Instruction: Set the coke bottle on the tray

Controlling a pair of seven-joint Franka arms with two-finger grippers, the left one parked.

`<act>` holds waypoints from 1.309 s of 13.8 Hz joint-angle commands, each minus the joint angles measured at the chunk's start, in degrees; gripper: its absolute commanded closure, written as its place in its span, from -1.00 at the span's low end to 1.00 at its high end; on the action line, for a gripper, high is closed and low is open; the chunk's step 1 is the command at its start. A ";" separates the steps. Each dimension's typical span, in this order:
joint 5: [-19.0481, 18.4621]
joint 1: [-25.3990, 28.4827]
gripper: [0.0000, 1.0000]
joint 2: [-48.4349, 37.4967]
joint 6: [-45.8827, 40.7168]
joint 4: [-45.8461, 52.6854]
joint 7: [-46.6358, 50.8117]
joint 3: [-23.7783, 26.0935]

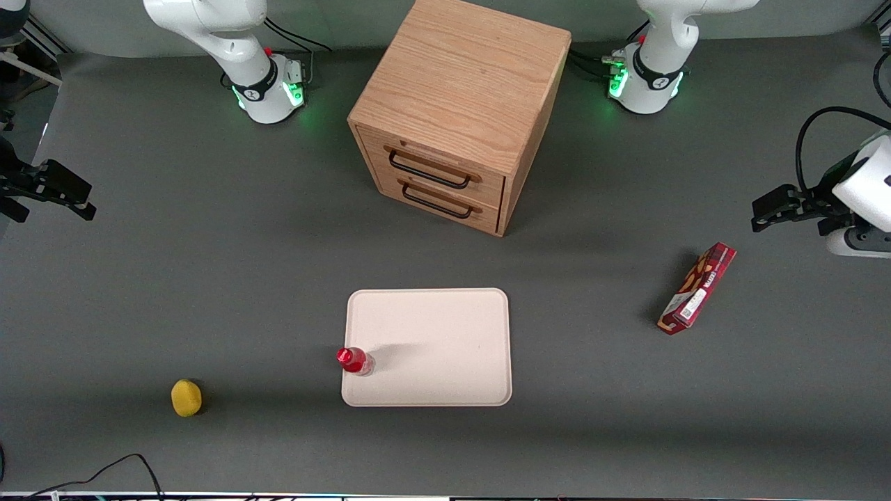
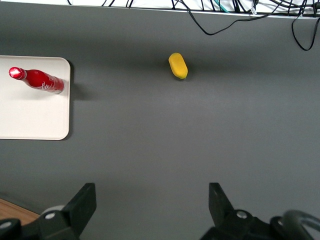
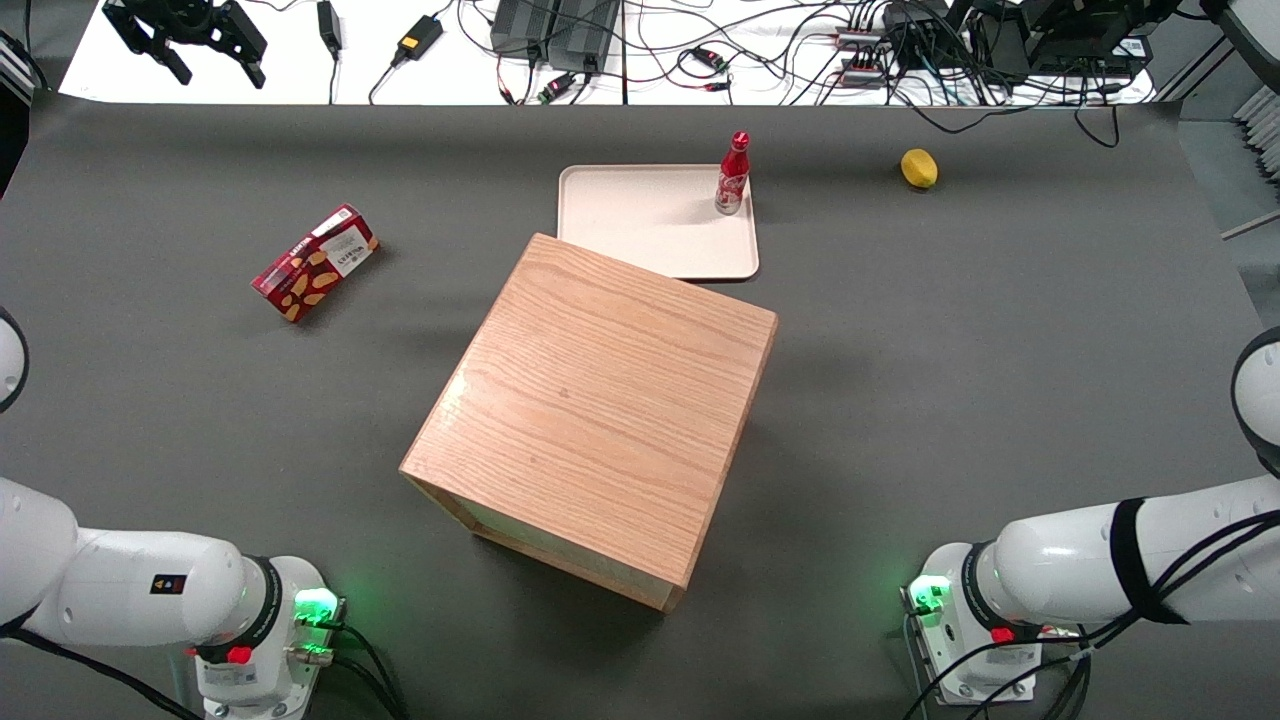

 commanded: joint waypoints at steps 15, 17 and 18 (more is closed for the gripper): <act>5.54 -0.02 -1.00 -1.06 -0.18 -2.36 0.74 0.20; 5.54 0.06 -1.00 -0.97 -0.45 -2.27 0.91 0.28; 5.54 0.15 -1.00 -0.62 -0.71 -1.92 0.91 0.28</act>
